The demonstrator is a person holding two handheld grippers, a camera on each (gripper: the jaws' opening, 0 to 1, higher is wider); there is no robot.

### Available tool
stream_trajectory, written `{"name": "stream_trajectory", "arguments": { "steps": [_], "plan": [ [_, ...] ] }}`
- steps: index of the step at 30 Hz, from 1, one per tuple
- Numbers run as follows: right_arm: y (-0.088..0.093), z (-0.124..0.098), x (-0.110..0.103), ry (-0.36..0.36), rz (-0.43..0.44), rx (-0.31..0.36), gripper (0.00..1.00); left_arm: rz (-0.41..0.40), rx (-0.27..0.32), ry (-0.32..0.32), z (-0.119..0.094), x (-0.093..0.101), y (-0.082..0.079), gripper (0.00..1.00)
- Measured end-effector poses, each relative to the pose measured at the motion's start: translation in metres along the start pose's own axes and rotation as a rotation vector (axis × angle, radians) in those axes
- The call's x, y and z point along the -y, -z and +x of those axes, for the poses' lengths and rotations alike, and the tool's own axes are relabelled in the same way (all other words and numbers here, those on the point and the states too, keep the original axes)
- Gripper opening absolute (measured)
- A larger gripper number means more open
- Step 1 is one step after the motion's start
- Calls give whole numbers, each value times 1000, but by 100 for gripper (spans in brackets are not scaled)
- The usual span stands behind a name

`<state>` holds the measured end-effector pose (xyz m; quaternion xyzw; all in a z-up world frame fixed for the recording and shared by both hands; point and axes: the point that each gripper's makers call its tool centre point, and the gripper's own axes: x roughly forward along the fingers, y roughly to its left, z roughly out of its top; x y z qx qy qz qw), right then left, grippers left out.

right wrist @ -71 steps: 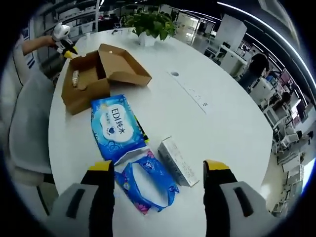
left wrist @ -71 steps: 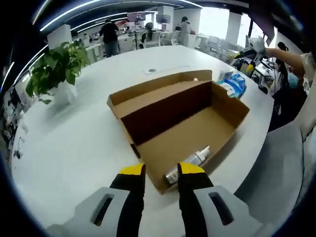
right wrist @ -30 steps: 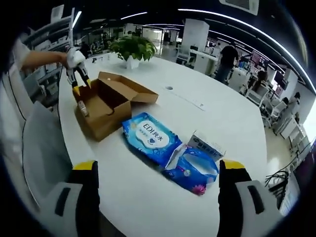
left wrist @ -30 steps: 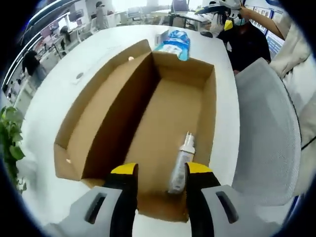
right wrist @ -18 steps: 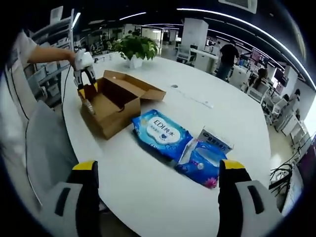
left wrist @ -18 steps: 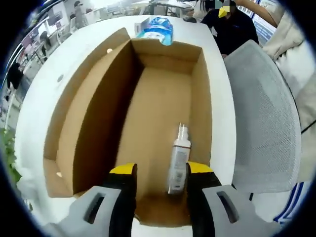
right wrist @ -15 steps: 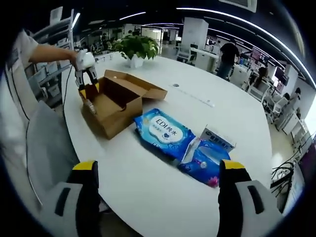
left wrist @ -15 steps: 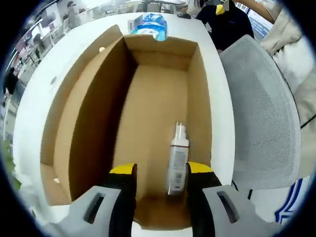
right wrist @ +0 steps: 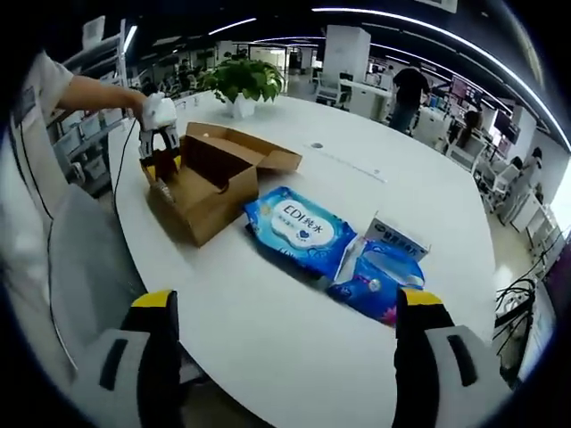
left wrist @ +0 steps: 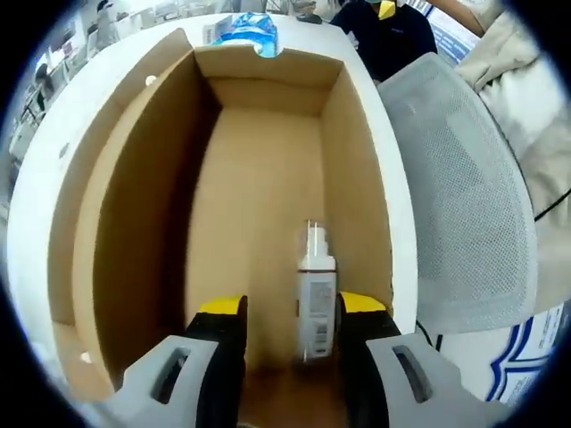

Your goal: Operate the shoe box by opening the lid, removing the specified soft item, and placing it in the target area until the item is outside and the box remains undamaged.

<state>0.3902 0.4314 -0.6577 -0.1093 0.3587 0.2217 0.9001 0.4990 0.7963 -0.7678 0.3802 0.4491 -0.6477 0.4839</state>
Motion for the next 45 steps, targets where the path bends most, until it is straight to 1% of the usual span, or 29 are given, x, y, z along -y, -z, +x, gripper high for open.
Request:
{"name": "stream_trajectory", "arguments": {
  "steps": [6, 15, 19, 21, 27, 29, 32, 35, 37, 41, 43, 45],
  "plan": [
    [1, 2, 1, 4, 11, 1, 96, 15, -16, 17, 6, 0, 3, 38],
    [5, 2, 1, 8, 19, -1, 96, 10, -21, 15, 7, -2, 5, 40],
    [7, 1, 1, 9, 25, -1, 96, 10, -13, 5, 7, -4, 3, 39],
    [8, 1, 1, 9, 27, -1, 96, 11, -5, -12, 6, -7, 1, 36],
    [9, 0, 0, 7, 30, -1, 96, 8, 5, -46, 4, -16, -2, 33],
    [8, 0, 0, 8, 29, 2, 96, 18, 3, -45, 5, -15, -2, 32],
    [7, -1, 0, 7, 30, 6, 96, 55, -24, -44, 9, -11, 0, 29],
    [6, 0, -1, 5, 29, 7, 96, 66, -38, -36, 13, -9, 4, 29],
    [6, 0, -2, 3, 27, 9, 96, 84, -47, -42, 15, -9, 6, 27],
    [4, 0, -4, -2, 23, 12, 96, 99, -57, -47, 18, -9, 8, 22],
    [3, 0, -4, -3, 22, 15, 96, 109, -59, -49, 18, -6, 7, 21],
    [2, -1, -5, -4, 20, 19, 96, 119, -64, -53, 19, -9, 8, 21]
  ]
}}
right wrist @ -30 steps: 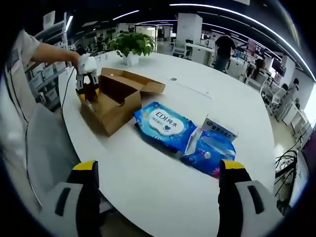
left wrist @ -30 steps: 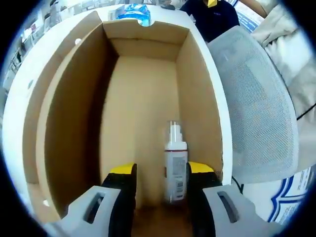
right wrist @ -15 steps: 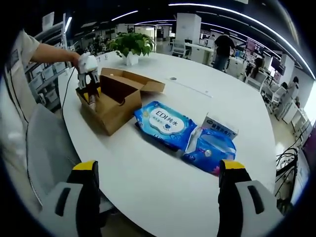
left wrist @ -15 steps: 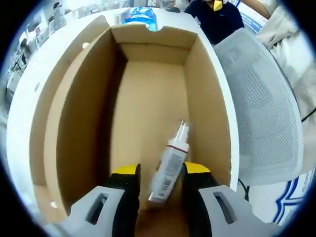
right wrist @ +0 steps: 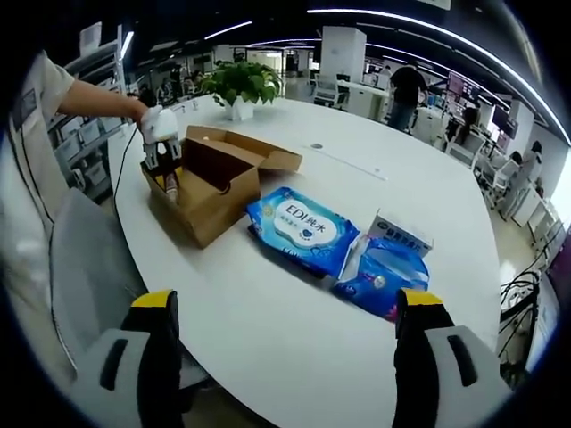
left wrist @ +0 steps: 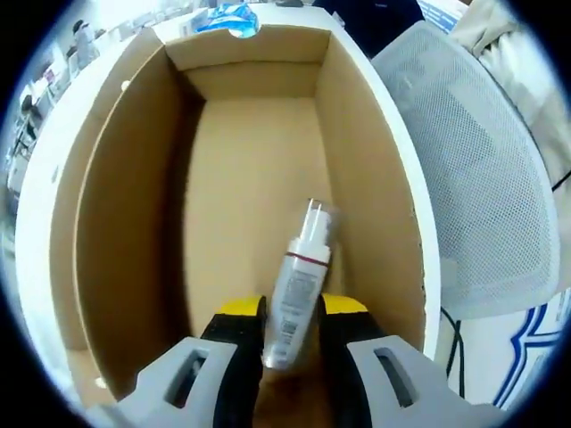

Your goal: Operate the shoe box by opening the lid, removing the specified soft item, and placing it in the target area until the item is outside and the box remains undamaged.

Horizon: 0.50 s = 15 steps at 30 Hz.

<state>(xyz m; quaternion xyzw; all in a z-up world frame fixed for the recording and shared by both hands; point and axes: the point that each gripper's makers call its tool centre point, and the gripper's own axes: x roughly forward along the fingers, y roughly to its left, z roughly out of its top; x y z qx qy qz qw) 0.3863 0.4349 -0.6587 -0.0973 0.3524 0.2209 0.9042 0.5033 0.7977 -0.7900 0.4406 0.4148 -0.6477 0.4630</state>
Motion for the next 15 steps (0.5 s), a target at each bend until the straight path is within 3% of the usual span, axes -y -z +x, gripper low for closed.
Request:
{"name": "stream_trajectory", "arguments": {
  "steps": [7, 15],
  "plan": [
    [-3, -1, -2, -2, -3, 14, 94, 43, -27, -45, 3, -5, 1, 20],
    [-9, -2, -6, -13, -4, 39, 93, -7, -13, -91, 0, -13, -1, 17]
  ]
}}
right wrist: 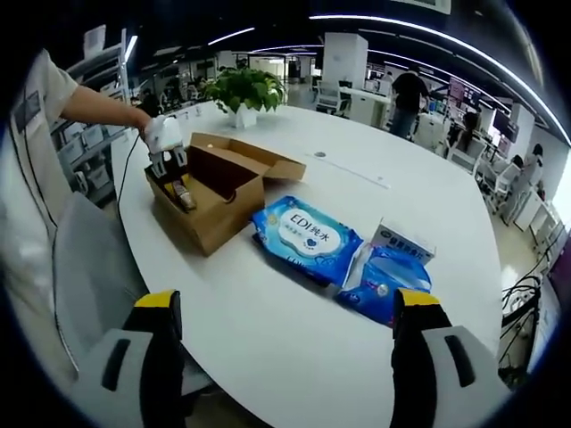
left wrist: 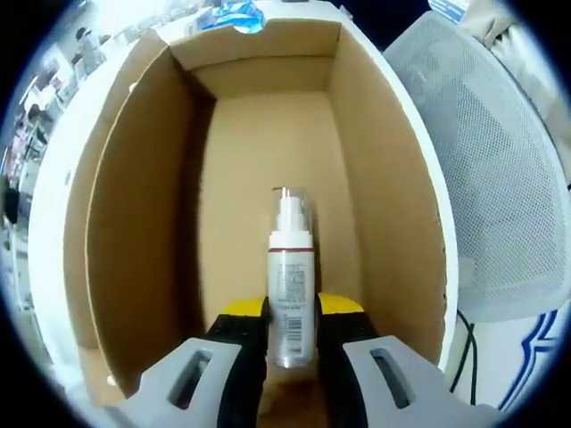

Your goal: Operate the shoe box by opening the lid, removing the specified soft item, and placing it in the target area until the item is outside and the box remains undamaged.

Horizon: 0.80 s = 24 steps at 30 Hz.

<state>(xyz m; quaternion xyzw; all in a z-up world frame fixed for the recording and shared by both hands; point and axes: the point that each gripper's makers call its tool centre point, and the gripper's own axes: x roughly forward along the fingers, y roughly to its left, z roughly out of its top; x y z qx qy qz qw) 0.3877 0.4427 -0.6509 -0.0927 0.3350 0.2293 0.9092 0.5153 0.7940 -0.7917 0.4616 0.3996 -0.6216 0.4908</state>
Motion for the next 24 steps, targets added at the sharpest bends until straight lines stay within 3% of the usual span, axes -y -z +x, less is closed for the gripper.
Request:
{"name": "stream_trajectory", "arguments": {
  "steps": [10, 24],
  "plan": [
    [-13, 0, -7, -17, -24, 42, 90, -12, 16, -32, -12, -1, -4, 17],
    [-36, 6, -30, -66, -85, 102, 86, 5, 90, -100, -38, 10, -29, 17]
  ]
}}
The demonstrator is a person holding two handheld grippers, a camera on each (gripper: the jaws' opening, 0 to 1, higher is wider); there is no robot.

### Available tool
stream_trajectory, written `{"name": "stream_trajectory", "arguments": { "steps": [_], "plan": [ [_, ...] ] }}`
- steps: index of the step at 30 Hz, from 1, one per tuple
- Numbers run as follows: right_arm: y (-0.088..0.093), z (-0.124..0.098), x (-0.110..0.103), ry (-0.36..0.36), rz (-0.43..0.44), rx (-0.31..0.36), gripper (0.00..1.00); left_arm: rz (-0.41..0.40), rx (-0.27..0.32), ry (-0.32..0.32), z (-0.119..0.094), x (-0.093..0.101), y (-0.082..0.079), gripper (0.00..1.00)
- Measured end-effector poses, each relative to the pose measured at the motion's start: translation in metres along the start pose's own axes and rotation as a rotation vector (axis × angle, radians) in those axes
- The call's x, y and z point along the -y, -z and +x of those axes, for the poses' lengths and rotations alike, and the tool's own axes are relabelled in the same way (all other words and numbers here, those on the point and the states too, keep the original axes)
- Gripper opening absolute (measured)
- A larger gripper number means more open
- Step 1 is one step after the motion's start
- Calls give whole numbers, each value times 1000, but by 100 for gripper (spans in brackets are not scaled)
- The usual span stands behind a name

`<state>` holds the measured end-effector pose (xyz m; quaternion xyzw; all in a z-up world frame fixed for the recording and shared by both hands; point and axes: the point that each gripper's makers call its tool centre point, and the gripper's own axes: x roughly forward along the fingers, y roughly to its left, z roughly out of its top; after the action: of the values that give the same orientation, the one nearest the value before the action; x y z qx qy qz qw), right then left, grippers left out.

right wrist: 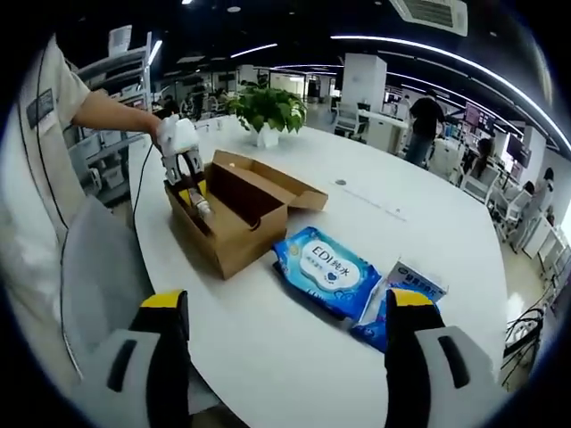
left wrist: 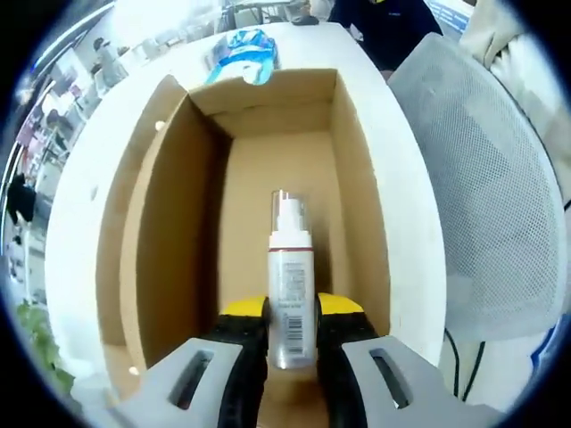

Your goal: Operate the shoe box by opening the lid, removing the specified soft item, and placing it in the target area until the item is outside and the box remains undamaged.

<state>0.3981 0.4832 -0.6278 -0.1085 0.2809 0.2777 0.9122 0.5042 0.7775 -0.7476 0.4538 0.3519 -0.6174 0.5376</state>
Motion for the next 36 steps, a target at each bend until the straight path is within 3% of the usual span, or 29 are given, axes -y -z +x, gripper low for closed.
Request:
{"name": "stream_trajectory", "arguments": {
  "steps": [8, 17, 28, 36],
  "plan": [
    [-14, 14, -22, -64, -44, 32, 82, -27, 44, -37, -16, 6, -9, 17],
    [-34, 32, -43, -132, -99, 87, 77, -72, 136, -79, -40, 13, -29, 17],
    [-60, 50, -70, -218, -178, 151, 64, -38, 238, -93, -56, 29, -65, 17],
    [-67, 58, -95, -285, -220, 163, 54, 1, 291, -97, -64, 42, -85, 17]
  ]
}}
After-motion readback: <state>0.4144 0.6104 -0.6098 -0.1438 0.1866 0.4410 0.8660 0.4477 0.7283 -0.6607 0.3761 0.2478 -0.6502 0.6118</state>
